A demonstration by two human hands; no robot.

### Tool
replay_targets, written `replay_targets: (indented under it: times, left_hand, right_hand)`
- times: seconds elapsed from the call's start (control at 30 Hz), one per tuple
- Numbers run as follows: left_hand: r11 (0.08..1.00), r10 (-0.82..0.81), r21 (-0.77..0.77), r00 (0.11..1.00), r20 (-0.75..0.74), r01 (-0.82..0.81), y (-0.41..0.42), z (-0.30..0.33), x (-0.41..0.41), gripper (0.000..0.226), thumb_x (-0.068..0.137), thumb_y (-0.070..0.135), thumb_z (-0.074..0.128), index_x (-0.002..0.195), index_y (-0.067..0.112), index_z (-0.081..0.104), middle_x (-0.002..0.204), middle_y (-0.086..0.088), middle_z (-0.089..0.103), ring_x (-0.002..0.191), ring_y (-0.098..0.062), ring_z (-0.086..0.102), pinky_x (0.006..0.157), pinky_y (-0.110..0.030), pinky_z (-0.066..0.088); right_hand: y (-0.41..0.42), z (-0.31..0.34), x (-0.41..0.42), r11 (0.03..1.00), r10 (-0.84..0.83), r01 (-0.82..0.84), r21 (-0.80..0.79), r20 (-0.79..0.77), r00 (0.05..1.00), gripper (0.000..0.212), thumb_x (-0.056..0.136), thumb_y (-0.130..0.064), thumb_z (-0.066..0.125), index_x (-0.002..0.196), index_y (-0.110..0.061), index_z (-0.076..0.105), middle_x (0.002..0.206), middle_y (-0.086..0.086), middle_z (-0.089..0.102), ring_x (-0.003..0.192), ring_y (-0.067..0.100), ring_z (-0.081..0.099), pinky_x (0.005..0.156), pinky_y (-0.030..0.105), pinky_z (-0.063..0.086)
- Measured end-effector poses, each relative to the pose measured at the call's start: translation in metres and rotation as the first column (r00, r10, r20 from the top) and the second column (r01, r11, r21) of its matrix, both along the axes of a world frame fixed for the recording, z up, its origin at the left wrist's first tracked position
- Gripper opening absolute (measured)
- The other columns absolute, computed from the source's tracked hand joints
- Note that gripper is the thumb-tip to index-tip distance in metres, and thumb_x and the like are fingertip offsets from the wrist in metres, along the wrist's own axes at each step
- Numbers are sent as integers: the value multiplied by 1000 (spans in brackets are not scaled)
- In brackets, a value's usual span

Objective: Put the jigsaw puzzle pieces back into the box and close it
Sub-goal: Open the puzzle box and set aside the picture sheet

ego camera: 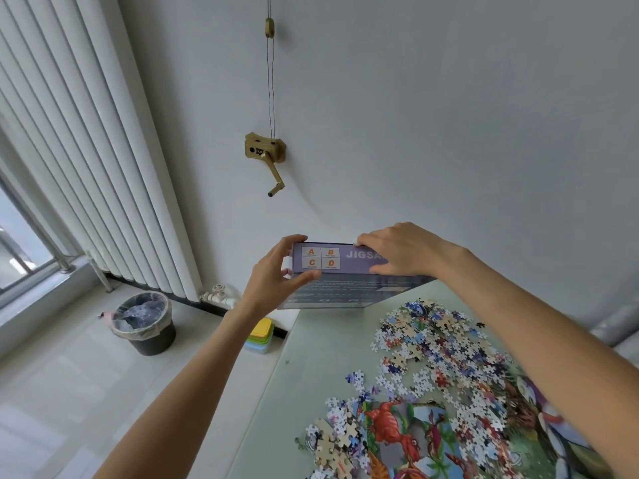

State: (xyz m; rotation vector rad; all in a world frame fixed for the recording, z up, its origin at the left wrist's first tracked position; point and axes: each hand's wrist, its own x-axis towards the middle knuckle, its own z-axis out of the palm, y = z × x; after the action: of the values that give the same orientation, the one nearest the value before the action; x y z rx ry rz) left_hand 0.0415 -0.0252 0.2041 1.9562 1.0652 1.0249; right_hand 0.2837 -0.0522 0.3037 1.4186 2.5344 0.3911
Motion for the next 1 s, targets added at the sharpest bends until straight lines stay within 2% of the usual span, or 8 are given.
replay_targets:
  times: [0.17,0.27,0.4,0.5,0.63,0.77,0.9,1.0]
  left_hand:
    - [999,32,34,999,-26,-31,0,-1,3,68,67,56,64,127,38,36,121,5,56,112,-8,49,86,-30,51]
    - [992,73,109,995,-74,-65,0,-6,8,79,68,49,73,134,34,34,123,6,56,110,-10,53,85,-29,52]
    - [996,56,69,998,-17,-54,5,2,11,69,74,33,75,130,34,36,116,15,54,105,-9,54,83,-32,54]
    - [1000,15,2,1000,-1,-15,5,6,12,66,72,41,71,127,39,34,114,19,52,102,-7,55,86,-35,51]
    - [998,12,-61,999,41,-10,9,7,3,71,64,52,70,125,43,33,115,20,54,105,-9,56,88,-41,53]
    - [994,44,-99,995,88,-36,18,11,-17,77,67,45,73,133,34,35,124,11,54,113,-14,54,87,-47,53]
    - [993,48,-112,993,104,-37,22,8,-28,71,71,30,73,132,28,39,125,15,53,116,-11,52,90,-45,52]
    - [993,44,-114,992,122,-30,18,6,-25,68,74,26,72,130,34,35,123,17,51,118,-13,51,88,-41,53]
  right_hand:
    - [-2,-9,-6,993,2,-13,120,95,995,49,85,-31,49,129,-12,40,110,3,62,81,24,61,57,27,37]
    - [-1,-11,-7,988,-23,7,155,100,995,55,80,-22,49,132,-10,33,101,4,61,74,23,59,55,29,37]
    - [4,-4,-1,981,-56,63,186,-40,998,59,79,-21,48,135,-12,32,100,5,61,76,24,58,62,31,42]
    - [7,-11,7,975,-18,57,215,-179,984,46,82,-29,39,126,-16,45,105,5,62,87,23,58,82,36,42]
    - [13,-17,16,988,50,-9,156,-260,964,53,84,-38,21,123,-14,49,113,4,60,95,20,55,88,34,34]
    - [24,-13,16,991,124,-103,81,-310,943,43,99,-36,28,132,-13,44,130,3,54,114,19,51,97,29,30]
    - [36,4,10,999,8,-30,-40,-474,880,36,101,-29,29,135,-23,41,129,2,57,112,20,56,90,31,43]
    - [45,13,12,996,60,-26,87,-418,907,35,101,-31,31,129,-22,49,119,0,64,105,21,58,90,33,40]
